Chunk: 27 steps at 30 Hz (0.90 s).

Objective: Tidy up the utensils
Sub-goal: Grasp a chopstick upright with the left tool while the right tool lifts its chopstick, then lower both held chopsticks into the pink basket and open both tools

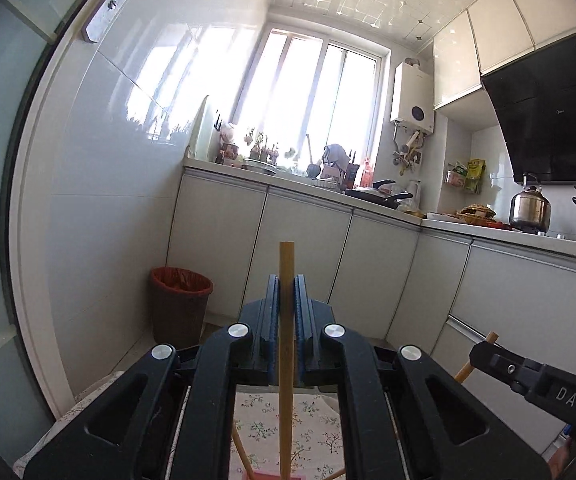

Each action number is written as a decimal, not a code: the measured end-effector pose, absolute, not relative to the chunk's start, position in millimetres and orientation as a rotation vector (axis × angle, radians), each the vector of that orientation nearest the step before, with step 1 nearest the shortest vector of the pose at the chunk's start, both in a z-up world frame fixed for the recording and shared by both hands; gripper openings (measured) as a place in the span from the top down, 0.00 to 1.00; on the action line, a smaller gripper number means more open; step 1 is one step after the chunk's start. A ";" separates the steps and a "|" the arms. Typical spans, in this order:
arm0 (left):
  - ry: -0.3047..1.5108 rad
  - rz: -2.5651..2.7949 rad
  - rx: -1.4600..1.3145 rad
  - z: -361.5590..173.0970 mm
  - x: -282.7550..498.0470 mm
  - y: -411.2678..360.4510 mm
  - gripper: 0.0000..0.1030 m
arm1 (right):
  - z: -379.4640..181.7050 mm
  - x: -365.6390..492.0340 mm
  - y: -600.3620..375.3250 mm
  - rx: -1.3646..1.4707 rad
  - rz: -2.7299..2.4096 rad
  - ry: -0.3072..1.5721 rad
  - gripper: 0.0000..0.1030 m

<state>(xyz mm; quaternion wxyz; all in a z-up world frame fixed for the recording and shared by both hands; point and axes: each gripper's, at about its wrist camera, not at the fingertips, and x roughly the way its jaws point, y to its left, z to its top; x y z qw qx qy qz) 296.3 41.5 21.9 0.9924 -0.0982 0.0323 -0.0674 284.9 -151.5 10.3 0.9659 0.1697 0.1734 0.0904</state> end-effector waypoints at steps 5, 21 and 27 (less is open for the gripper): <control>0.096 -0.137 -0.181 -6.7 319.2 35.2 0.94 | -12.0 305.8 -143.0 0.299 0.196 0.365 0.92; 0.140 -0.135 -0.136 -9.4 301.8 46.8 0.93 | -29.3 314.0 -127.6 0.306 0.259 0.437 0.53; 0.148 -0.152 -0.111 -1.1 291.5 48.1 0.93 | -19.8 303.0 -126.9 0.300 0.255 0.427 0.52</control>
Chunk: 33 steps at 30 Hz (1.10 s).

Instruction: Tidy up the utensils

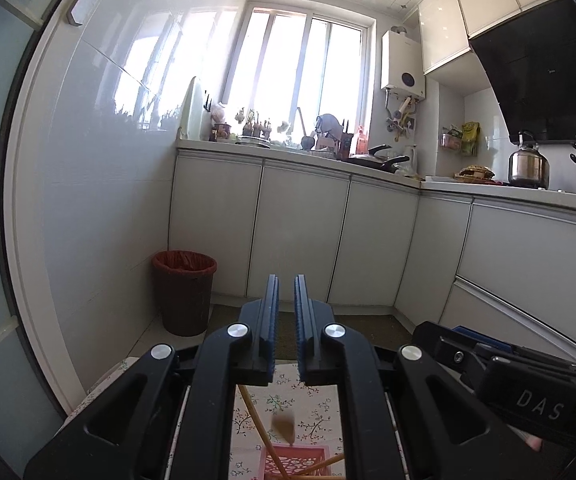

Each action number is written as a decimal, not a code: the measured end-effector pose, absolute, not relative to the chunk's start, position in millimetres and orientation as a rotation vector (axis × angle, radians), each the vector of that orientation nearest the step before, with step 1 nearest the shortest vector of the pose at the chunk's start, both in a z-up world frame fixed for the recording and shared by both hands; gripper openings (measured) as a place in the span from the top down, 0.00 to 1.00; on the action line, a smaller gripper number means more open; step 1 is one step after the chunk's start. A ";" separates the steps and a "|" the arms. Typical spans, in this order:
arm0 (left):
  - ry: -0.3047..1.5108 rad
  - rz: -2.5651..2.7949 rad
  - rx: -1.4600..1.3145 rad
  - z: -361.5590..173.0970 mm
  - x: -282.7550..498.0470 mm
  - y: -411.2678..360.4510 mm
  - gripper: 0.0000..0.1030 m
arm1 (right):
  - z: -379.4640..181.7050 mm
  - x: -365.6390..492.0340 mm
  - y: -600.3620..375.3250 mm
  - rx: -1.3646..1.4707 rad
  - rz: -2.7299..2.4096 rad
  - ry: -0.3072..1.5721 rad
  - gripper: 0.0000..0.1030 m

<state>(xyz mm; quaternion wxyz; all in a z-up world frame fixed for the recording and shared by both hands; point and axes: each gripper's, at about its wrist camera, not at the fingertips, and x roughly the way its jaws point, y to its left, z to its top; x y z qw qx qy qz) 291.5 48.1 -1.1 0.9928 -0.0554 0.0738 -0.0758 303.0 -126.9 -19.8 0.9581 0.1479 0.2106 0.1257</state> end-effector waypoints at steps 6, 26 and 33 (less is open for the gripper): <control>0.126 -0.174 -0.123 15.1 271.7 58.0 0.92 | -10.4 285.5 -128.7 0.307 0.249 0.408 0.52; 1.187 0.082 -0.149 -166.3 431.5 166.8 0.40 | -53.5 228.0 -216.3 0.610 0.094 0.447 0.16; 1.273 0.054 -0.109 -208.8 511.4 137.3 0.41 | -105.4 260.2 -246.7 0.719 0.057 0.588 0.16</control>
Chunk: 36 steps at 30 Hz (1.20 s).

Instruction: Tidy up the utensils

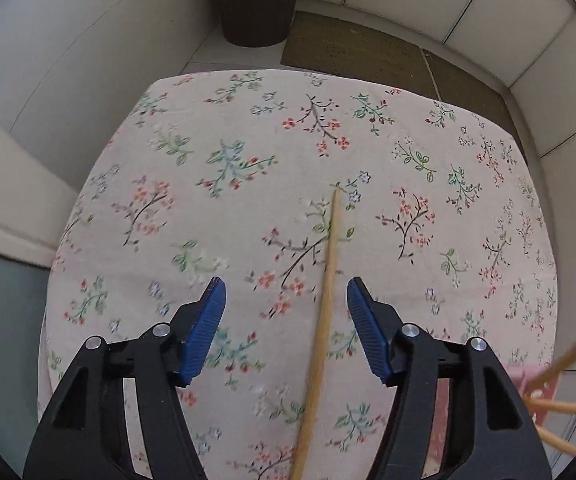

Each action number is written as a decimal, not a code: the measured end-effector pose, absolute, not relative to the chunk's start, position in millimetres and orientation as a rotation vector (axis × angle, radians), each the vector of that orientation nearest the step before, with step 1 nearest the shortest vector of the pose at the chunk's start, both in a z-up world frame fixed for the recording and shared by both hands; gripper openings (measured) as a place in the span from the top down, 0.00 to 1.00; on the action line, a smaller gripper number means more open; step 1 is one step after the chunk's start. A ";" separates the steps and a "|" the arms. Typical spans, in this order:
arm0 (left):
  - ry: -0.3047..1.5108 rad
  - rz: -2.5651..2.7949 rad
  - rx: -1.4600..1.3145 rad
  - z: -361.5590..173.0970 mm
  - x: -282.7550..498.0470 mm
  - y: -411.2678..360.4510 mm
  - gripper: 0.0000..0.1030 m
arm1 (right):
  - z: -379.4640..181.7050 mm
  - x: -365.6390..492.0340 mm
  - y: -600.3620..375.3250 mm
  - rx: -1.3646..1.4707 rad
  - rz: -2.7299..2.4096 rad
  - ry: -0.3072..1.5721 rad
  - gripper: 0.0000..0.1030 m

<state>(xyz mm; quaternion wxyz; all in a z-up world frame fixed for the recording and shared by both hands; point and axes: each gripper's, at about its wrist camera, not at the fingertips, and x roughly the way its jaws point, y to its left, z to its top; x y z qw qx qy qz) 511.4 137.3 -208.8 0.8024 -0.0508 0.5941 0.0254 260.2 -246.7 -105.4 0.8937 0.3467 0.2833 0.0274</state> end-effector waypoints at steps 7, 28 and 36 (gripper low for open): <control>1.281 0.050 0.037 -235.2 539.7 105.2 0.93 | -118.9 271.8 -255.7 0.730 0.048 0.625 0.16; 0.710 -0.097 -0.088 -20.3 306.1 110.6 0.96 | -124.1 249.7 -231.0 0.589 0.078 0.670 0.16; 0.620 -0.102 0.012 35.0 295.8 81.3 0.96 | -133.3 247.3 -249.3 0.645 0.060 0.705 0.16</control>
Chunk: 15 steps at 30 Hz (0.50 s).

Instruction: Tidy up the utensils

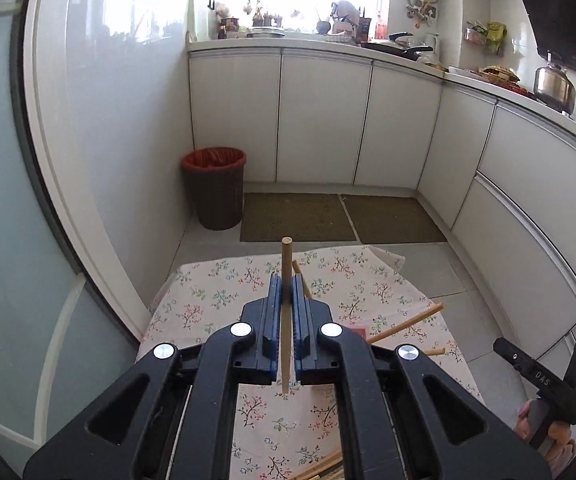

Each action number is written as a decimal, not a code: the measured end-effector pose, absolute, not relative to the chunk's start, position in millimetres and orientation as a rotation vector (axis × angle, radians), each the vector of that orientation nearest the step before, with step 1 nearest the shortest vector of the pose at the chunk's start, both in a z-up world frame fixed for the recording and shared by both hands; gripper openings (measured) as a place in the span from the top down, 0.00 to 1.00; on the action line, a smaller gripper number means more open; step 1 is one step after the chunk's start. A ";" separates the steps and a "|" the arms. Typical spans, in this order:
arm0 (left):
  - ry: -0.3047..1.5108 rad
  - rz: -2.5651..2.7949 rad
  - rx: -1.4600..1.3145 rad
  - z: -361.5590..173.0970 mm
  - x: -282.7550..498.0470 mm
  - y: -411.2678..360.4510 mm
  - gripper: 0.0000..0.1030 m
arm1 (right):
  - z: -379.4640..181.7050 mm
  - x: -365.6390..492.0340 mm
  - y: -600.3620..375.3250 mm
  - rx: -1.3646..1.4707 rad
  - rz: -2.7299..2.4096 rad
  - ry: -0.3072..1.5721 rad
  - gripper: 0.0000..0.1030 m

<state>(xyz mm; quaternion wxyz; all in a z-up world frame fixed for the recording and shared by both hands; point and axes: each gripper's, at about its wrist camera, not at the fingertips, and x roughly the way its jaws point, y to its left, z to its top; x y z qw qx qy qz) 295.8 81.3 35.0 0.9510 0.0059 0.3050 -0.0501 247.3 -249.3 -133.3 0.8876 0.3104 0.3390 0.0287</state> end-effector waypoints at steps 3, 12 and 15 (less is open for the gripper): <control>0.599 -0.120 0.001 46.4 299.5 71.7 0.96 | -135.4 249.5 -254.8 0.677 0.065 0.710 0.16; 0.631 -0.177 0.002 29.5 327.8 28.1 0.96 | -133.2 255.4 -252.3 0.656 0.089 0.719 0.16; 0.687 -0.186 0.023 1.6 339.4 18.2 0.94 | -133.4 257.0 -251.1 0.654 0.092 0.724 0.16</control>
